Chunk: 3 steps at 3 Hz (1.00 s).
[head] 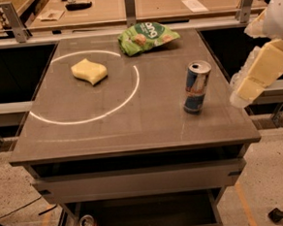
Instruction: Move sponge near green rice chip bag
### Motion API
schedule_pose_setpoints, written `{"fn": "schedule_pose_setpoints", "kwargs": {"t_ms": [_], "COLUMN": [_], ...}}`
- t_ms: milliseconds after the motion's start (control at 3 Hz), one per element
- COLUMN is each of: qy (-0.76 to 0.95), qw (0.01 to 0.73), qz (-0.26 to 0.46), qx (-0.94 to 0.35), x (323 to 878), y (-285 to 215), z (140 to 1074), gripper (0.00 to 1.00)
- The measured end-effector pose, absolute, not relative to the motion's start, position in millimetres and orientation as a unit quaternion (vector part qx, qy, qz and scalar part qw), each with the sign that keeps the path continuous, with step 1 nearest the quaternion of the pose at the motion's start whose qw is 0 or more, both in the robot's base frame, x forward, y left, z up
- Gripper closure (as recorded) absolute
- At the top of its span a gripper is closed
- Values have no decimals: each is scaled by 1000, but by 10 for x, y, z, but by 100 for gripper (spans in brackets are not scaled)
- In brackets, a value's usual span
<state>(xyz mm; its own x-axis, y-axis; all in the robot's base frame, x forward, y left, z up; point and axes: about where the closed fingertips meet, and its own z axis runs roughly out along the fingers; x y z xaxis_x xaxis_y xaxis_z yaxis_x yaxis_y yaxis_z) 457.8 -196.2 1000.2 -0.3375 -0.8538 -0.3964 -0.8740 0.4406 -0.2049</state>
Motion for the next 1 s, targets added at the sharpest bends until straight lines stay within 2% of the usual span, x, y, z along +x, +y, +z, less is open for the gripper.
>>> {"fn": "schedule_pose_setpoints", "kwargs": {"t_ms": [333, 667, 1000], "qy": [847, 858, 850], "qw": [278, 326, 377], "qz": [66, 75, 36], "qx": [-449, -389, -366], "x": [4467, 4383, 4475], "y": [-1838, -1840, -1647], "z": [10064, 9917, 10021], "gripper": [0, 0, 0]}}
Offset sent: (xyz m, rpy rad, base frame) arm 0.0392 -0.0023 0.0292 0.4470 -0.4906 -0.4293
